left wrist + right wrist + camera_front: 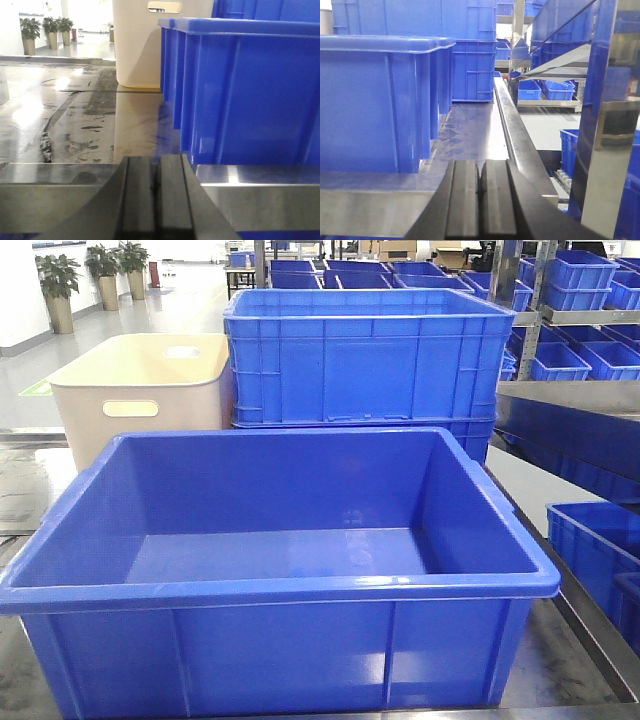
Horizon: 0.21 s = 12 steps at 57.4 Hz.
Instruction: Pick red and yellow blocks into blue bin
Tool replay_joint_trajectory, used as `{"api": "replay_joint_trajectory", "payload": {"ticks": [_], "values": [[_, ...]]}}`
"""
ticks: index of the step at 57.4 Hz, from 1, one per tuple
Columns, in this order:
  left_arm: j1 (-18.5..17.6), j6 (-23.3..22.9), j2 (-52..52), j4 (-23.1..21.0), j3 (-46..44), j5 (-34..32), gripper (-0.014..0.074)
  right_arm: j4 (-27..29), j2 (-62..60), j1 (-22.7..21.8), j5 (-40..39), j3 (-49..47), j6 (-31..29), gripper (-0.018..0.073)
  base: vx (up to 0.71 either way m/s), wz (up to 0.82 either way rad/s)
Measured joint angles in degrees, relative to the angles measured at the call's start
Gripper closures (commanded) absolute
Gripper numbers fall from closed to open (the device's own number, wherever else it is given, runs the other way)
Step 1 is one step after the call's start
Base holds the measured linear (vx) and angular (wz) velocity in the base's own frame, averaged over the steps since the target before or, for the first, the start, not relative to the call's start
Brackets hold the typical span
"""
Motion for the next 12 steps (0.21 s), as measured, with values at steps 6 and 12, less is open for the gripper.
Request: {"api": "replay_joint_trajectory", "payload": {"ticks": [6, 12], "values": [[0.0, 0.0, 0.0, 0.0, 0.0, 0.0, 0.0597, 0.0, 0.0, 0.0, 0.0, 0.0, 0.0, 0.0569, 0.00, 0.00], [0.0, 0.0, 0.0, 0.0, 0.0, 0.0, 0.0597, 0.0, 0.0, 0.0, 0.0, 0.0, 0.0, 0.0569, 0.00, 0.00]]}}
